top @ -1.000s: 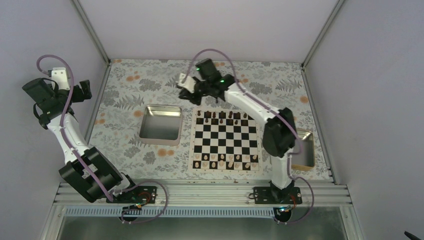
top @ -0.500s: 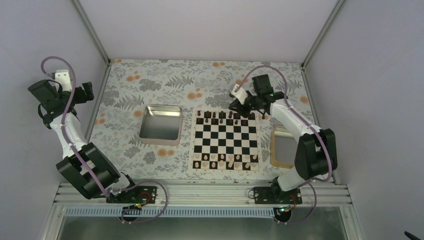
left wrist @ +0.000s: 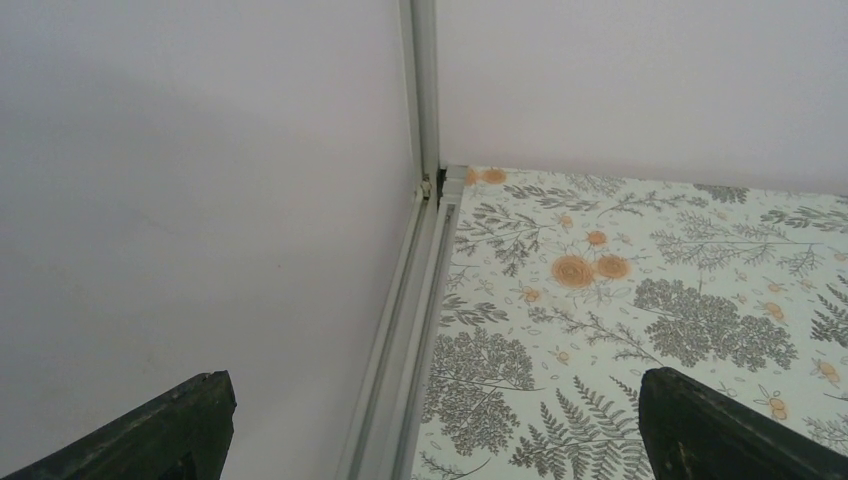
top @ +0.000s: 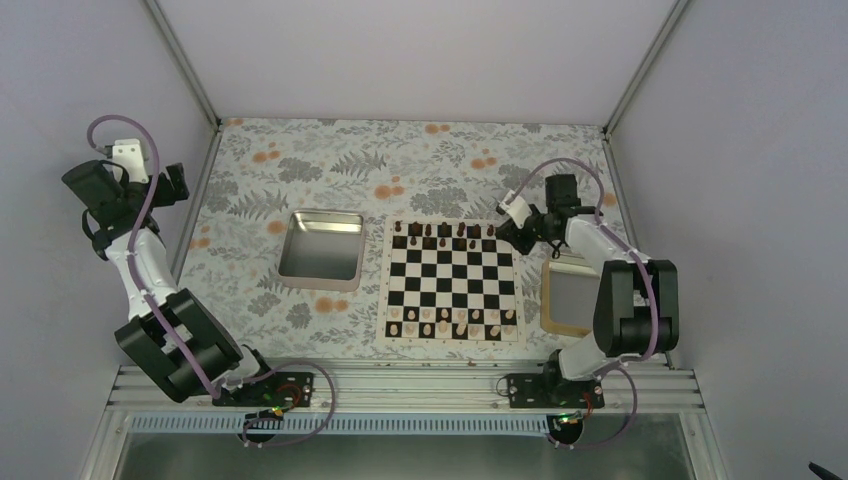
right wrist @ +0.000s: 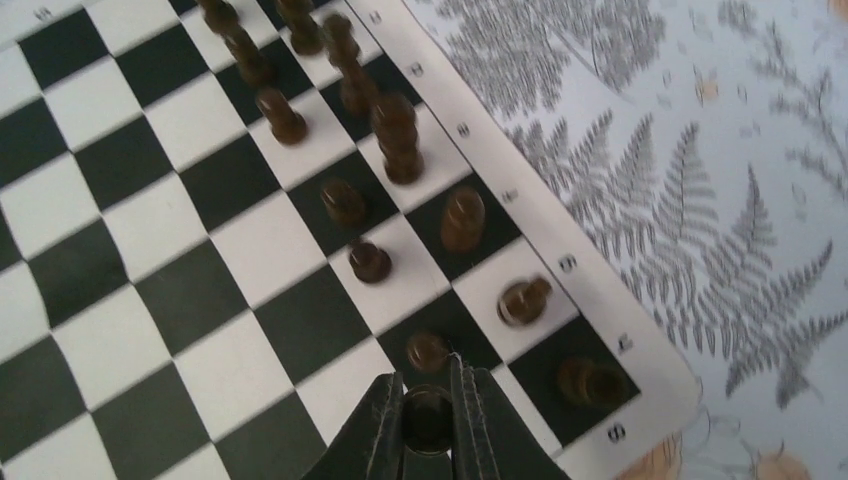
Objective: Set up the chess pieces on the board
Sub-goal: Place the chess piece on the chessboard.
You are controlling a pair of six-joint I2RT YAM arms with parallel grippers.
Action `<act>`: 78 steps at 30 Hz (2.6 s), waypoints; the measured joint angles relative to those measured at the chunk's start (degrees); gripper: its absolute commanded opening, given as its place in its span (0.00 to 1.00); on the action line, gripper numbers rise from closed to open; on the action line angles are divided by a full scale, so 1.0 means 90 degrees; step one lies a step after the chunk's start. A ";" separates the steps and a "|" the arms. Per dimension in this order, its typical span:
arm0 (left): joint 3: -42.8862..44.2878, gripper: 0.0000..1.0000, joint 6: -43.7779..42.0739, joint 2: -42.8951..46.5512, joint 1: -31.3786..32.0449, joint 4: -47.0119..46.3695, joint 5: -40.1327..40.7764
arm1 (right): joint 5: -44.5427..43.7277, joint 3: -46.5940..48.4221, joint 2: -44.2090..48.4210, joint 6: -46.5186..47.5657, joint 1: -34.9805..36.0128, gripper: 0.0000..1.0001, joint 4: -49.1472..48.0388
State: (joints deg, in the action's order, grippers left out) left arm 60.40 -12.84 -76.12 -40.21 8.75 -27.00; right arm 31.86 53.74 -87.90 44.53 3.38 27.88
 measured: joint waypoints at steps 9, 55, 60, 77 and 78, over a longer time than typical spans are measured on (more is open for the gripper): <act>-0.0085 1.00 -0.0005 0.0041 0.0056 -0.0056 0.0202 | 0.0112 -0.0265 -0.0495 0.0571 -0.0658 0.04 -0.0112; -0.0250 1.00 -0.0172 0.0170 0.0124 -0.0148 0.0444 | 0.0444 -0.0262 -0.1384 0.0879 -0.0801 0.16 -0.0758; -0.0250 1.00 -0.0185 0.0170 0.0124 -0.0148 0.0435 | 0.0403 -0.0262 -0.1384 0.0882 -0.0801 0.22 -0.0763; -0.0250 1.00 -0.0245 0.0226 0.0136 -0.0151 0.0321 | 0.0158 -0.0345 -0.0056 0.0903 -0.0801 0.35 -0.0136; -0.0250 1.00 -0.0250 0.0228 0.0136 -0.0151 0.0311 | 0.0141 -0.0296 0.0214 0.0894 -0.0801 0.83 0.0022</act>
State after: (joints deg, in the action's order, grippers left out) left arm 58.15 -15.09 -74.06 -38.98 7.40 -24.21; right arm 33.12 51.07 -85.97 52.58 -3.84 28.08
